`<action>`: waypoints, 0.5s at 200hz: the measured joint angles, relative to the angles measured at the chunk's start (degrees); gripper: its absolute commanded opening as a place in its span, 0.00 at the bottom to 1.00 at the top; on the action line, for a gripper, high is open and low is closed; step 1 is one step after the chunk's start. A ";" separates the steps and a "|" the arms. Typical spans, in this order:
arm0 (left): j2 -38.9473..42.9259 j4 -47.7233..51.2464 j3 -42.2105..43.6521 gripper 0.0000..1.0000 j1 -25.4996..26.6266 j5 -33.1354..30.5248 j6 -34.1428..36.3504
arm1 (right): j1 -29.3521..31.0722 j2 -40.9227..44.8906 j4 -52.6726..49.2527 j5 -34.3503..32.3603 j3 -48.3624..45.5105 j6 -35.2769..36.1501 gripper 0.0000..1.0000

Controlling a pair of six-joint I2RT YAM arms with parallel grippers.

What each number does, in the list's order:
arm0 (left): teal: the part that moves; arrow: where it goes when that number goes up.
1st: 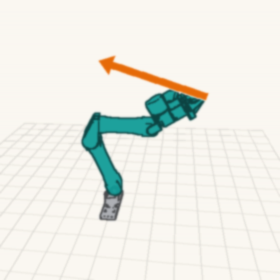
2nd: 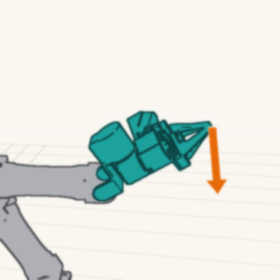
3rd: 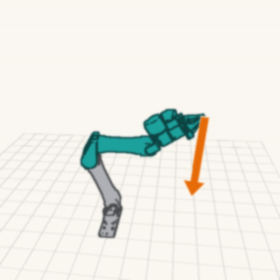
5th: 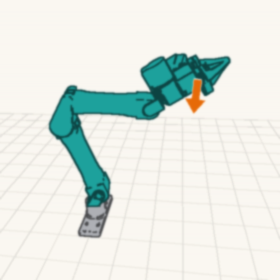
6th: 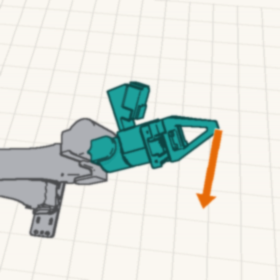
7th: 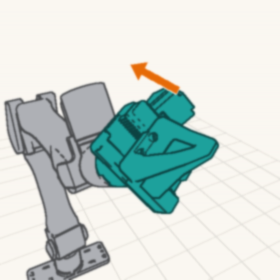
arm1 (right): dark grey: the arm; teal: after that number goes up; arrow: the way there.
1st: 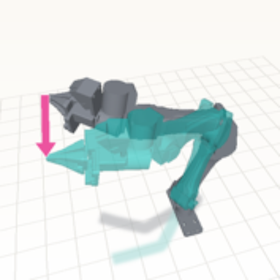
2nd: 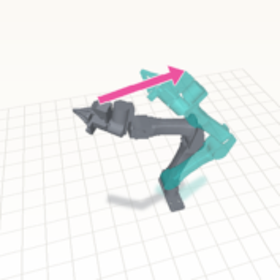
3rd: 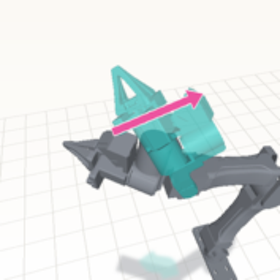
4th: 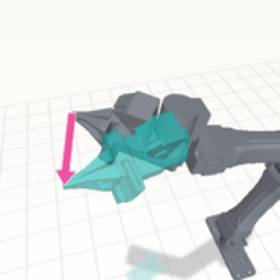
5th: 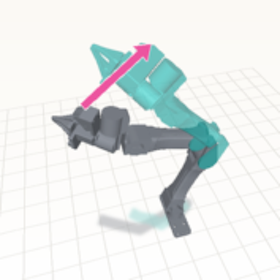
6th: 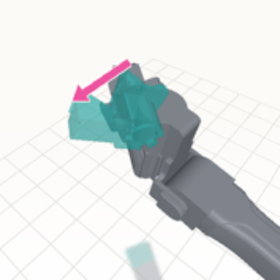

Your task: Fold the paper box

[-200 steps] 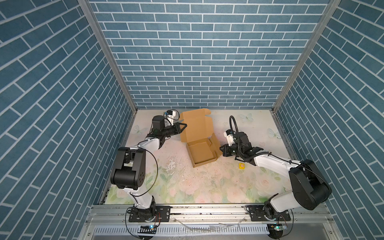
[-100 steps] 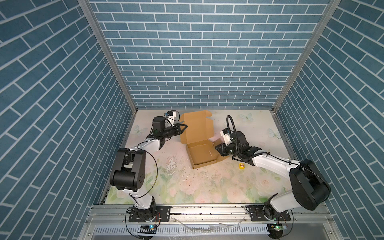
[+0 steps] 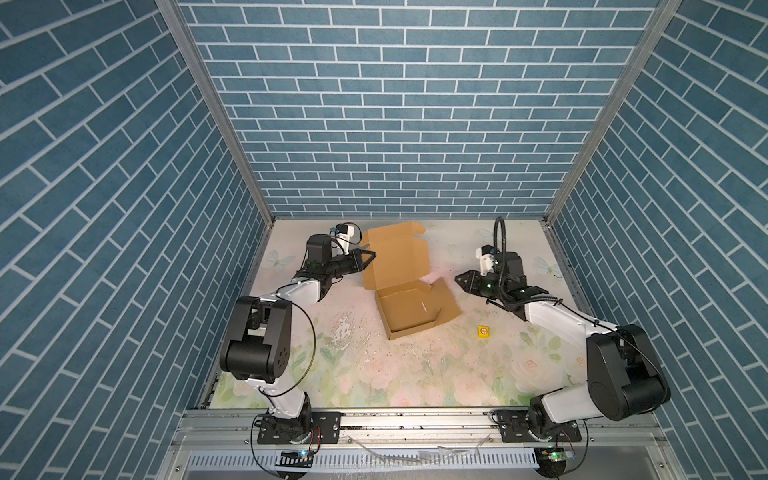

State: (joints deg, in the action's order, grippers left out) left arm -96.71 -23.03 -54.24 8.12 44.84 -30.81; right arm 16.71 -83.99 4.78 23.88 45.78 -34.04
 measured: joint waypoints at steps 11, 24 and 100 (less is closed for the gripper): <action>0.00 -0.04 0.07 0.15 0.00 0.00 0.02 | -2.71 -1.81 -0.68 0.90 0.09 0.55 0.18; 0.00 -0.04 0.20 0.14 0.00 -0.02 0.04 | -4.74 -6.05 -1.49 2.71 0.52 1.44 0.15; -0.02 0.00 0.50 0.13 0.00 -0.04 0.24 | -3.76 -21.31 4.28 20.74 0.76 -2.34 0.11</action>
State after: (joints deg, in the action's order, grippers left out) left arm -96.73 -23.03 -53.74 8.12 44.80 -30.57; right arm 12.95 -105.30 9.06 44.62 46.54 -36.38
